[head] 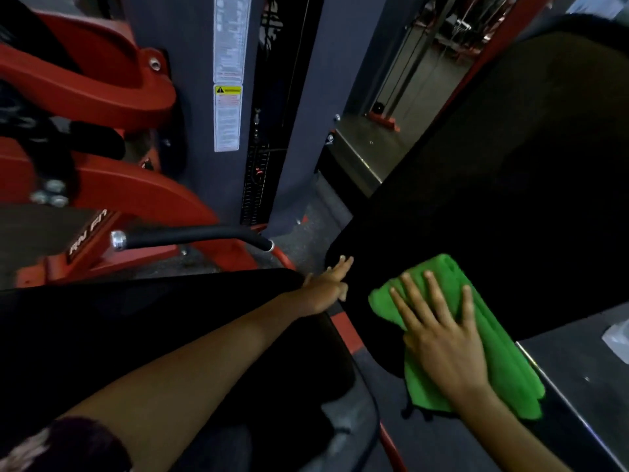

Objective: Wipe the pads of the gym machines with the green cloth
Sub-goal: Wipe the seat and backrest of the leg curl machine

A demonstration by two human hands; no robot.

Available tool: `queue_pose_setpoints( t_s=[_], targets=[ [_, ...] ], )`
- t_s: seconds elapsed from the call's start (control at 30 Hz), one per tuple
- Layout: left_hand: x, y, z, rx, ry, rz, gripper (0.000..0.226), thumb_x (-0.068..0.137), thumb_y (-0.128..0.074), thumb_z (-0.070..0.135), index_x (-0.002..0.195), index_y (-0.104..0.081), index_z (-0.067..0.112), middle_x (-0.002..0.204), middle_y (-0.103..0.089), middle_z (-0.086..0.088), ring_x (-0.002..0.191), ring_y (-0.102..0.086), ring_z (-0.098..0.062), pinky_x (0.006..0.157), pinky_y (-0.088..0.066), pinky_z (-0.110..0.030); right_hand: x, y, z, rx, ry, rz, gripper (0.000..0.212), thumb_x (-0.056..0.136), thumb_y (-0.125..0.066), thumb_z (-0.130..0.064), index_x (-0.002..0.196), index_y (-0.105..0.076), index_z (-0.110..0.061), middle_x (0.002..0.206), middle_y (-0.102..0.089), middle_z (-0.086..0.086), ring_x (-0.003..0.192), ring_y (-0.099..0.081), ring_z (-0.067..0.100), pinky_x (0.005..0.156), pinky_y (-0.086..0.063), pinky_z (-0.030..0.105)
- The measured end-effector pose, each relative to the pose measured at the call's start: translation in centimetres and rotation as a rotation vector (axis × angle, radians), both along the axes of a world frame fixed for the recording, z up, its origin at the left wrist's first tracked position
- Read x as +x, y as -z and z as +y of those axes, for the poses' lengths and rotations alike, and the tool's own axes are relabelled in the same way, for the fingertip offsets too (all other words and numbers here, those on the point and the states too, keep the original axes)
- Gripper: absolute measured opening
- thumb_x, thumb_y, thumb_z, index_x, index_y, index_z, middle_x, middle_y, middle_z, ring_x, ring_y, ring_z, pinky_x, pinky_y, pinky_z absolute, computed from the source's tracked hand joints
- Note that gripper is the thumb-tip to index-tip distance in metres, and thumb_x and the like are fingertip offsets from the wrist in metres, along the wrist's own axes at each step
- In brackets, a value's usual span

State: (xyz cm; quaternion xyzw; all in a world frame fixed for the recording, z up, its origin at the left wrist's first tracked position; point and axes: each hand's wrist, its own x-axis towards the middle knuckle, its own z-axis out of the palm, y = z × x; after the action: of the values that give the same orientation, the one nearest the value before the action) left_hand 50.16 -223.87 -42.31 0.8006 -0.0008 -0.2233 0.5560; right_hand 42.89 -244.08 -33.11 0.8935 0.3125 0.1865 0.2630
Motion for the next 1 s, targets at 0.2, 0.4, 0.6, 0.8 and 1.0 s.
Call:
queue_pose_setpoints(
  t_s=[0.2,0.4,0.6,0.8,1.0],
  targets=[
    [-3.3,-3.1,-2.6,-0.241,-0.192,0.055,0.086,0.073,-0.045,0.007,0.15,-0.009,0.02,0.158,0.005,0.003,0.146,-0.001,-0.017,0.118,-0.013,-0.038,0.6,3.1,1.6,-0.323,-0.018,0.146,0.074,0.071,-0.073,-0.042,0.136,-0.05,-0.016,0.148,-0.038,0.01,0.141,-0.022,0.034,0.111,0.014,0.062],
    [-5.7,-3.7,-5.1,-0.265,-0.139,-0.051,0.081,0.084,-0.038,-0.008,0.151,-0.001,0.019,0.157,0.014,0.005,0.145,0.003,-0.013,0.108,-0.017,-0.023,-0.9,-4.5,-3.4,0.031,0.014,-0.163,0.067,0.079,-0.062,-0.032,0.141,-0.043,-0.015,0.15,-0.035,0.009,0.146,0.002,0.028,0.114,0.008,0.055],
    [-6.8,-5.8,-8.3,-0.466,-0.375,0.015,0.081,0.076,-0.043,0.011,0.15,-0.01,0.011,0.158,0.005,-0.002,0.145,-0.001,-0.014,0.11,-0.013,-0.023,1.8,-6.4,-0.7,-0.025,-0.009,-0.167,0.073,0.071,-0.07,-0.038,0.137,-0.05,-0.014,0.147,-0.039,0.014,0.139,-0.02,0.036,0.11,0.009,0.06],
    [-6.3,-10.5,-8.9,-0.38,-0.365,-0.047,0.067,0.09,-0.035,-0.011,0.149,-0.01,0.008,0.157,-0.001,-0.017,0.146,-0.005,-0.023,0.114,-0.011,-0.028,-0.3,-8.9,-5.6,-0.053,-0.169,-0.141,0.086,0.058,-0.084,-0.038,0.134,-0.053,-0.015,0.145,-0.044,0.01,0.138,-0.024,0.03,0.112,0.001,0.058],
    [-6.2,-16.7,-10.6,-0.238,-0.247,-0.14,0.069,0.095,-0.041,0.006,0.151,-0.003,0.019,0.159,0.008,-0.007,0.146,-0.003,-0.02,0.107,-0.017,-0.021,3.0,-18.0,-4.2,0.138,-0.106,-0.31,0.071,0.065,-0.078,-0.038,0.13,-0.058,-0.016,0.14,-0.049,0.011,0.136,-0.026,0.033,0.108,-0.004,0.061]
  ],
)
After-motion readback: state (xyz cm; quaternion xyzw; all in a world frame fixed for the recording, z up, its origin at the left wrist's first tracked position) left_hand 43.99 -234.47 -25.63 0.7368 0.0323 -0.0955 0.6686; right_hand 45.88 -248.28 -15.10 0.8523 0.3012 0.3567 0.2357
